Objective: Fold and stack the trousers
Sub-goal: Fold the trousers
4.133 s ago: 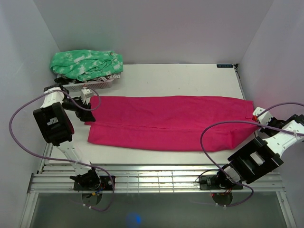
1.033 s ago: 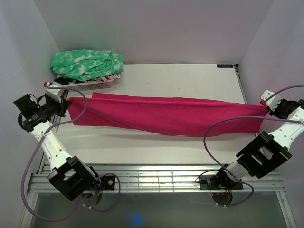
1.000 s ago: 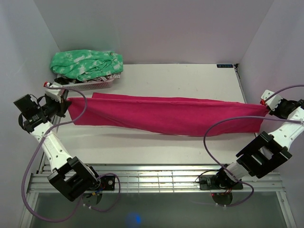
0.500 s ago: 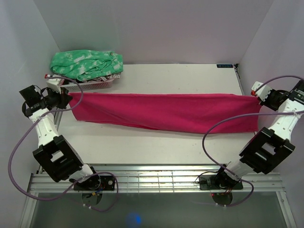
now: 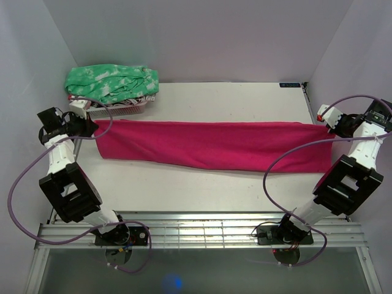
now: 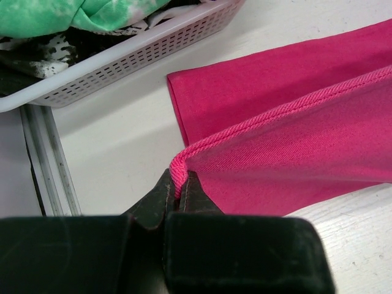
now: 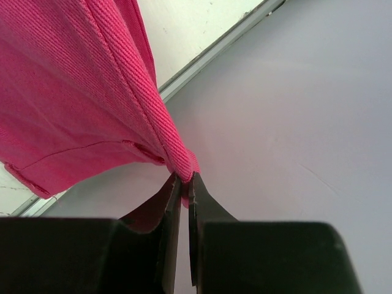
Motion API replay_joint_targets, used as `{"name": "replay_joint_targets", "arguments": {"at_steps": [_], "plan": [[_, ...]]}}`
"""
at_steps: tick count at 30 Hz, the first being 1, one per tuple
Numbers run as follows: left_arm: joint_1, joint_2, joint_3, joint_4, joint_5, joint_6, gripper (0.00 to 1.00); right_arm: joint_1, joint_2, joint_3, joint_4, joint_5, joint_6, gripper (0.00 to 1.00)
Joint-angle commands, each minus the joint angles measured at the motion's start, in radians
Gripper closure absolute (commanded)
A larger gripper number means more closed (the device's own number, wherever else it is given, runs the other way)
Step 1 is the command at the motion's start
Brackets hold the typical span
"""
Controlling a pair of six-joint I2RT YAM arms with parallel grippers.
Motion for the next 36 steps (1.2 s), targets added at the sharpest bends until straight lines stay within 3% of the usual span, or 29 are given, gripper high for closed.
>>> {"name": "replay_joint_targets", "arguments": {"at_steps": [1,16,27,28,31,32,36], "plan": [[0.010,-0.059,-0.013,0.054,-0.030,0.011,1.00,-0.010,-0.011,0.022,0.081,0.049,0.004,0.92],[-0.141,0.218,0.162,0.104,-0.148,-0.047,1.00,0.071,0.114,0.045,0.147,0.178,0.057,0.92],[-0.160,0.418,0.226,0.173,-0.237,-0.125,1.00,0.171,0.230,0.021,0.248,0.295,0.143,0.92],[-0.161,0.424,0.230,0.175,-0.236,-0.127,0.98,0.177,0.235,0.006,0.255,0.309,0.143,0.92],[-0.163,0.449,0.254,0.172,-0.237,-0.154,0.70,0.205,0.253,-0.005,0.290,0.361,0.168,0.85],[-0.163,0.447,0.256,0.167,-0.234,-0.165,0.60,0.214,0.258,0.001,0.295,0.375,0.203,0.72],[-0.163,0.395,0.248,0.129,-0.240,-0.182,0.47,0.231,0.295,0.109,0.221,0.382,0.298,0.46]]}}
